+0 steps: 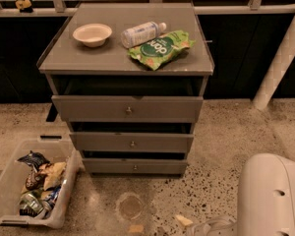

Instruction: Open bottom drawer

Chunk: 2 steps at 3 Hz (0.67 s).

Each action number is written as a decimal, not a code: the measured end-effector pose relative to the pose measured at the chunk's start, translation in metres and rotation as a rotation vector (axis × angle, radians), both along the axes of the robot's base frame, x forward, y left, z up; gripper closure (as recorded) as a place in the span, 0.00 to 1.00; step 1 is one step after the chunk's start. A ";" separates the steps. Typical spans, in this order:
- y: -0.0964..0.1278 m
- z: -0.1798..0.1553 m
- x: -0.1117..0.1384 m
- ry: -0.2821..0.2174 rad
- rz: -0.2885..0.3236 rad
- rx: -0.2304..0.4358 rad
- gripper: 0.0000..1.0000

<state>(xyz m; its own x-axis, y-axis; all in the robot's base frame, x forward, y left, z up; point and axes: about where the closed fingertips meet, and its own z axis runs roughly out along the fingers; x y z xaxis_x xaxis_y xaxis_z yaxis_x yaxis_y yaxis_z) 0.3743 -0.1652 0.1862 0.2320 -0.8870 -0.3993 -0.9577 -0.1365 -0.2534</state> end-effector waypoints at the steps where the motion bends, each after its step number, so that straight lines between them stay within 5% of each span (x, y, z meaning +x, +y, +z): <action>1: 0.028 0.001 0.008 -0.012 0.089 0.021 0.00; 2: 0.062 0.026 0.061 -0.130 0.254 0.077 0.00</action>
Offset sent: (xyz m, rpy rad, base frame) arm 0.1515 0.0778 0.0695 0.1765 -0.3168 0.5269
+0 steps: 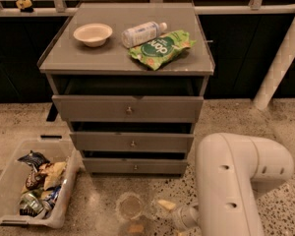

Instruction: Open bottom drawer

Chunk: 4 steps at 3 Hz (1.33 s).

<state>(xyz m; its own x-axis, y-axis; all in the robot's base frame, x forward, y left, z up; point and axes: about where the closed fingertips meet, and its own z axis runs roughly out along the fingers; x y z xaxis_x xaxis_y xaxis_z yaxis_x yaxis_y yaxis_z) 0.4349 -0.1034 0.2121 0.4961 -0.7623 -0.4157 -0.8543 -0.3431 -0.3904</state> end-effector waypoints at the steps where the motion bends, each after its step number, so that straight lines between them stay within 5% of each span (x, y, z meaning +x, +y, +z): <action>1: 0.015 0.039 0.050 -0.135 0.084 0.052 0.00; 3: 0.016 0.038 0.048 -0.137 0.089 0.052 0.00; 4: -0.015 0.044 0.065 -0.158 -0.083 0.103 0.00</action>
Offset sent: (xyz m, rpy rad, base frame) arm 0.0425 0.0135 0.0328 0.0441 -0.1098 0.0792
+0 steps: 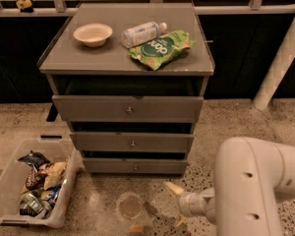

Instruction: Open bottom drawer

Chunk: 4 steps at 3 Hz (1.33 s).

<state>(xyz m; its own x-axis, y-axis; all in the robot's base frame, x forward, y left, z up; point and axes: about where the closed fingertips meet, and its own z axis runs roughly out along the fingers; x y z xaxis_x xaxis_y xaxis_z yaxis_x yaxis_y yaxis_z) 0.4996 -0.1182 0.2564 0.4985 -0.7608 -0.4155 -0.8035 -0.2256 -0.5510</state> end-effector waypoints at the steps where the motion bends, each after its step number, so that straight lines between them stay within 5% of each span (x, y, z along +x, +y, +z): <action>1: -0.041 0.002 -0.003 -0.001 -0.118 0.011 0.00; 2: -0.040 0.002 -0.003 -0.001 -0.116 0.010 0.00; 3: -0.045 0.000 0.004 0.001 -0.191 0.014 0.00; 4: -0.063 -0.016 0.027 -0.025 -0.378 0.058 0.00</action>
Offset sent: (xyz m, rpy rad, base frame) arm -0.0012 -0.0411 0.0022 0.0125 -0.0016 -0.1233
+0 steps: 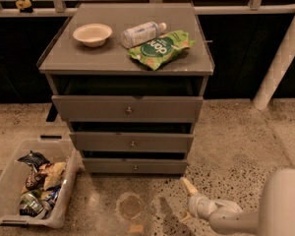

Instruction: Open bottom drawer

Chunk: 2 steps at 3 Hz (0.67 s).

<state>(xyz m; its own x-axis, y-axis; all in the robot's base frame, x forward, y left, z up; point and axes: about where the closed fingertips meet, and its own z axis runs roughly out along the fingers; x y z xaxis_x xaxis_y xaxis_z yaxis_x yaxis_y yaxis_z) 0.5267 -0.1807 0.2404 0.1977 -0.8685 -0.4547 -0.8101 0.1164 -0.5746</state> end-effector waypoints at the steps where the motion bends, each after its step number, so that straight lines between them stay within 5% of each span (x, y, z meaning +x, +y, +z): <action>1: -0.018 0.010 0.014 -0.038 -0.098 0.031 0.00; 2: -0.017 0.009 0.012 -0.035 -0.096 0.030 0.00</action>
Offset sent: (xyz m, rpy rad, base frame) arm 0.0160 -0.0179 0.0107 0.0324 -0.0440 -0.0993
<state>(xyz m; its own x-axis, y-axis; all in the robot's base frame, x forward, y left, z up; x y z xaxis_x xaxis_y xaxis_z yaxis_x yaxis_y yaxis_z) 0.5392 -0.1981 0.2498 0.1304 -0.8702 -0.4751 -0.7736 0.2104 -0.5977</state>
